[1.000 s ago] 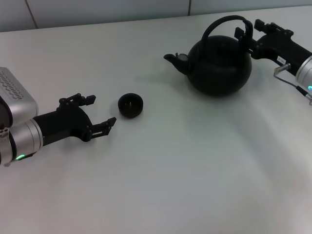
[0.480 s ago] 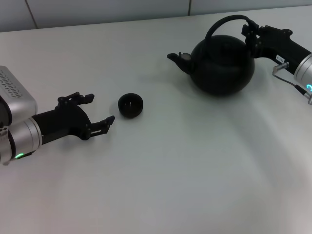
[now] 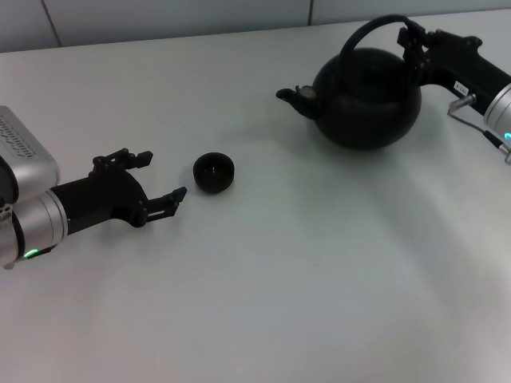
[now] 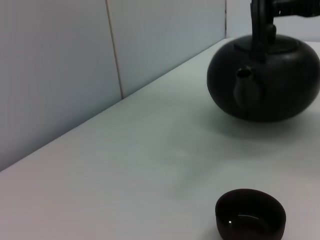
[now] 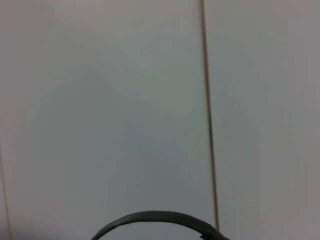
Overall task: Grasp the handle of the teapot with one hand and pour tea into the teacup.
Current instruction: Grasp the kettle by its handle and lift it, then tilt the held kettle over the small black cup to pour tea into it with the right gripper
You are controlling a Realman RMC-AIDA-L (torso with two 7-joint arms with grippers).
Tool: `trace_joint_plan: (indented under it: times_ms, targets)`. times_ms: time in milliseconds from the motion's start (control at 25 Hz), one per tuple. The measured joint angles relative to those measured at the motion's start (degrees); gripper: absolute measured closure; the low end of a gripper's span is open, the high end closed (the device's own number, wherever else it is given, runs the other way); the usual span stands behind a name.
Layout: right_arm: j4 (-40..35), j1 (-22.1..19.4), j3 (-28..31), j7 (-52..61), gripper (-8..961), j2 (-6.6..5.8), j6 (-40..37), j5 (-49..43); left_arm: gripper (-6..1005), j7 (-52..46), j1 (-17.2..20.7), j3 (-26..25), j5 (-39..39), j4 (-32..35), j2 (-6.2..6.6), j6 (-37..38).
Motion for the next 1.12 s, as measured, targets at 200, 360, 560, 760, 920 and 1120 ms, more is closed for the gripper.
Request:
trace_joint_plan:
  times_ms: [200, 360, 560, 760, 920, 1120]
  targets:
    - [-0.77, 0.75, -0.02, -4.07, 844, -0.12, -4.32, 0.32, 190, -0.02, 0.33, 0.0, 0.0, 0.08, 0.02, 0.51]
    - [-1.71, 2.29, -1.05, -7.18, 845, -0.26, -4.98, 0.08, 190, -0.02, 0.57, 0.06, 0.0, 0.17, 0.09, 0.81]
    - [-3.96, 3.53, -4.8, -8.47, 845, -0.23, -4.82, 0.08, 190, -0.02, 0.68, 0.31, 0.0, 0.32, 0.09, 1.32]
    - [-5.56, 4.57, -8.39, -9.22, 846, -0.23, -3.85, 0.02, 190, -0.02, 0.66, 0.51, 0.0, 0.35, 0.03, 1.46]
    - [-6.32, 5.32, -10.87, -9.26, 847, -0.24, -2.11, -0.13, 190, -0.02, 0.6, 0.51, 0.0, 0.33, 0.0, 1.46]
    - [-7.17, 6.12, -13.88, -9.37, 848, -0.19, -0.26, -0.14, 190, 0.02, 0.5, 0.44, 0.05, 0.11, -0.01, 1.45]
